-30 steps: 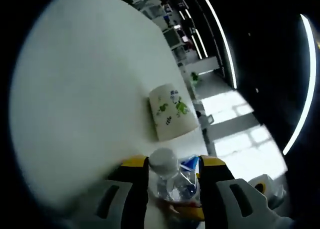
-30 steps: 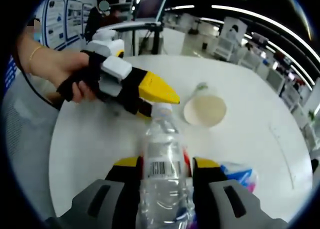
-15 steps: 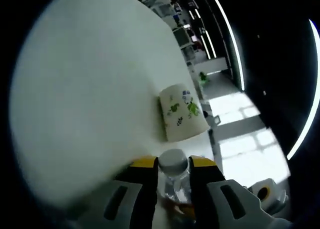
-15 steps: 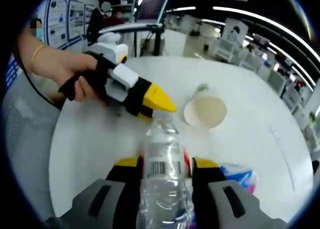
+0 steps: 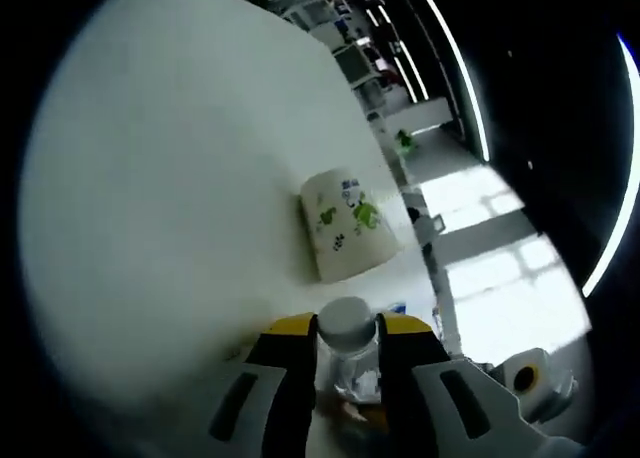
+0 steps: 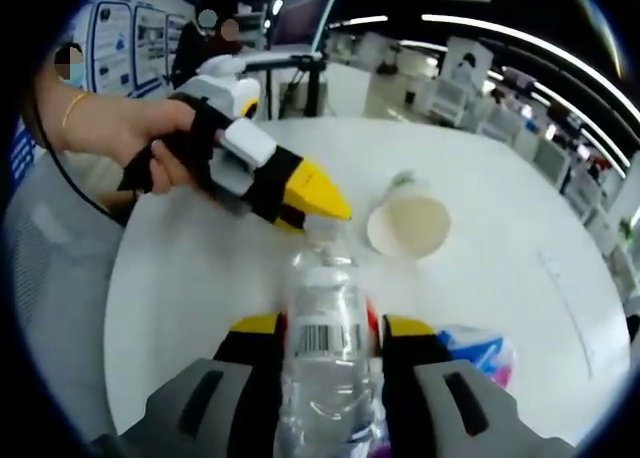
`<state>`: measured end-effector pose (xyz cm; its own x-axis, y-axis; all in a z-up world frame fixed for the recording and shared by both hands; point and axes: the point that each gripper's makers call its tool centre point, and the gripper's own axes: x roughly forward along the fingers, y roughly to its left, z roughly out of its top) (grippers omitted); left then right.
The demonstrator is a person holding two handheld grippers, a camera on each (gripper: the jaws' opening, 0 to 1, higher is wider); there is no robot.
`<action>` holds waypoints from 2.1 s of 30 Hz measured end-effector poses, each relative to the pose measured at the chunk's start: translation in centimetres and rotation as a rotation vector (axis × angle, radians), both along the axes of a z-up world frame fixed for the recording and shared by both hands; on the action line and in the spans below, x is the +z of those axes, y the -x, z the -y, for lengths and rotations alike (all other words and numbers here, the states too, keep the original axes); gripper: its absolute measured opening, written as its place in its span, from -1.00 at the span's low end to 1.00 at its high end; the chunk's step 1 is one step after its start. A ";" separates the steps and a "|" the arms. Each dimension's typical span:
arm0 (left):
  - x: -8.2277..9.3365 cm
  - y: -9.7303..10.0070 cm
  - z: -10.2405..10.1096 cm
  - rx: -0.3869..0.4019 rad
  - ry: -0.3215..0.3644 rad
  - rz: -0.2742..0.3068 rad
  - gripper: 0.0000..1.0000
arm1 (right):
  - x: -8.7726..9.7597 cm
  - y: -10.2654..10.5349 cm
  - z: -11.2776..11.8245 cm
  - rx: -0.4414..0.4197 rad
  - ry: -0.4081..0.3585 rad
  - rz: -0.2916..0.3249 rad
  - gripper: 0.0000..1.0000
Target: Arrange the tabletop items into an orderly group along one side of the table until the central work area is clear of visible clutter.
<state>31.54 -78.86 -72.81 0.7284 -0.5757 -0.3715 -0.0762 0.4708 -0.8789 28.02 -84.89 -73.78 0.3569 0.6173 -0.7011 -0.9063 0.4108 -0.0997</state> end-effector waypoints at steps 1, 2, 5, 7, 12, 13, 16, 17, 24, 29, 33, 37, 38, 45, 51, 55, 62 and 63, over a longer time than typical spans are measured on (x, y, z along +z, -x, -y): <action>0.4 -0.1 0.0 -0.002 -0.014 0.017 -0.57 | 0.1 0.0 0.0 -0.001 -0.004 0.003 -0.32; 0.7 0.0 -0.1 -0.006 -0.026 0.026 -0.57 | 0.2 0.0 -0.1 -0.002 -0.006 0.005 -0.33; 1.5 0.0 -0.1 -0.027 -0.080 0.060 -0.57 | 0.6 0.1 -0.2 -0.003 -0.013 0.012 -0.33; 2.0 0.2 -0.2 -0.046 -0.114 0.075 -0.57 | 0.8 0.2 -0.2 -0.002 -0.015 0.027 -0.33; 3.3 0.5 -0.3 -0.070 -0.174 0.120 -0.57 | 1.3 0.5 -0.4 -0.004 -0.026 0.045 -0.34; 3.6 0.7 -0.3 -0.076 -0.191 0.135 -0.57 | 1.4 0.6 -0.5 -0.004 -0.029 0.048 -0.34; 4.4 1.0 -0.4 -0.082 -0.220 0.158 -0.57 | 1.7 0.8 -0.6 0.001 -0.039 0.061 -0.34; 4.4 1.1 -0.5 -0.088 -0.231 0.158 -0.57 | 1.8 0.9 -0.7 0.006 -0.040 0.072 -0.34; 6.0 2.0 -1.1 -0.095 -0.306 0.194 -0.57 | 2.4 1.5 -1.6 0.012 -0.098 0.074 -0.34; 7.0 2.6 -1.6 -0.092 -0.361 0.216 -0.57 | 2.9 1.9 -2.3 0.034 -0.131 0.085 -0.34; 8.5 3.2 -1.8 -0.103 -0.423 0.258 -0.58 | 3.4 2.3 -2.9 0.047 -0.171 0.093 -0.34; 10.4 3.5 -1.6 -0.107 -0.434 0.296 -0.61 | 4.1 2.6 -3.6 0.035 -0.251 0.068 -0.34; 10.6 3.5 -1.6 -0.127 -0.477 0.324 -0.61 | 4.1 2.6 -3.7 0.039 -0.254 0.071 -0.35; 12.3 4.4 -1.0 -0.160 -0.608 0.388 -0.61 | 4.7 3.4 -4.5 0.050 -0.332 0.035 -0.35; 13.5 5.1 -0.6 -0.184 -0.723 0.468 -0.61 | 5.2 3.8 -5.3 0.098 -0.407 0.008 -0.35; 13.6 5.7 0.1 -0.232 -0.821 0.513 -0.61 | 5.0 4.1 -5.6 0.137 -0.405 0.011 -0.35; 13.2 6.4 0.5 -0.254 -0.842 0.529 -0.61 | 4.4 4.6 -5.5 0.174 -0.395 0.003 -0.34; 13.3 6.6 0.6 -0.260 -0.843 0.534 -0.61 | 4.5 4.7 -5.5 0.181 -0.399 0.002 -0.34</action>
<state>24.98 -79.50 -59.55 0.8075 -0.4411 -0.3916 0.4195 0.8962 -0.1445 23.37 -79.35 -69.32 0.2190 0.8927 -0.3940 -0.9672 0.2518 0.0329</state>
